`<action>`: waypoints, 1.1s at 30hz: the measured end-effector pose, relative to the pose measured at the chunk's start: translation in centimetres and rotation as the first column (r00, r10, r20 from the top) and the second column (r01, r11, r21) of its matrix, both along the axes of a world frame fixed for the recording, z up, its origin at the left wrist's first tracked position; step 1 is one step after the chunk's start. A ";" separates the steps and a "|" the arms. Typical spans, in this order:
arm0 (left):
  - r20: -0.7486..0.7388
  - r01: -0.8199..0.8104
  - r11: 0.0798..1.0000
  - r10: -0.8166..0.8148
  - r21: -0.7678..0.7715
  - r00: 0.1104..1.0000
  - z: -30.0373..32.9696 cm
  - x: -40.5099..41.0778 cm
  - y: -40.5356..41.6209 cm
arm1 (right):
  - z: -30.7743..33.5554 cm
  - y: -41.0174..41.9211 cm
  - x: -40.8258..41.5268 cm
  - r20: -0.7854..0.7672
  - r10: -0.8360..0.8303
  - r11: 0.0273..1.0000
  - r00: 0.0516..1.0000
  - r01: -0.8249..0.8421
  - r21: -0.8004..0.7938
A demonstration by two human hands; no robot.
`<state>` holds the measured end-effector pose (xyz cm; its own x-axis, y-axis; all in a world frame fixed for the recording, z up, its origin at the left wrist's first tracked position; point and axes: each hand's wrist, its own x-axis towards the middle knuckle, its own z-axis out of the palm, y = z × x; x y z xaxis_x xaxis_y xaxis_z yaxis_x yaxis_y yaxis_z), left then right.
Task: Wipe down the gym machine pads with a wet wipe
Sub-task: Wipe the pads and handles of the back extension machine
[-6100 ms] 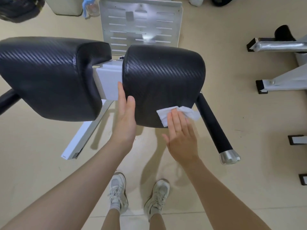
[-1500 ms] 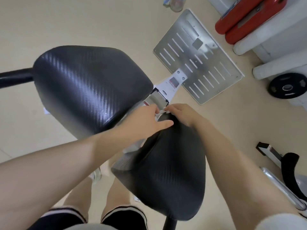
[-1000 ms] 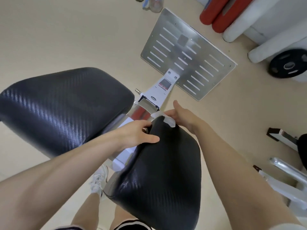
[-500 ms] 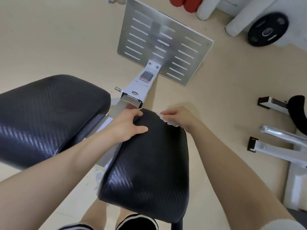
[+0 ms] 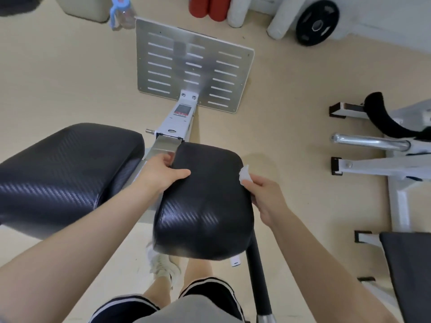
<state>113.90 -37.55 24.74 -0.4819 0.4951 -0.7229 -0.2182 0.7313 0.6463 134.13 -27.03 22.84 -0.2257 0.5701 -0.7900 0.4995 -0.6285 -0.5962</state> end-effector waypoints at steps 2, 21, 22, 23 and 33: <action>0.039 -0.045 0.999 0.045 -0.007 0.998 0.4 0.5 -1.4 | 1.4 -2.7 0.9 0.019 0.006 0.999 1.000 -0.007 0.043; 0.077 0.165 0.976 -0.177 0.141 0.981 2.0 2.1 -8.8 | 4.1 -11.0 4.7 0.064 -0.125 0.949 0.990 0.101 0.298; 0.068 0.168 0.975 -0.179 0.146 0.981 1.9 2.2 -9.0 | 4.1 -11.9 5.0 0.073 -0.141 0.937 0.987 0.109 0.332; 0.059 0.170 0.974 -0.180 0.147 0.982 1.8 2.2 -9.1 | 4.2 -12.3 4.8 0.064 -0.171 0.930 0.983 0.140 0.339; -0.167 0.035 0.974 0.003 0.226 0.986 0.2 4.9 -12.1 | 1.5 -13.3 3.6 -0.153 -0.276 0.870 0.949 0.315 0.379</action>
<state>118.82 -49.67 24.95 -0.5754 0.6457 -0.5020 -0.0841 0.5638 0.8216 137.73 -40.32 24.33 -0.0569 0.8807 -0.4702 0.2596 -0.4418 -0.8588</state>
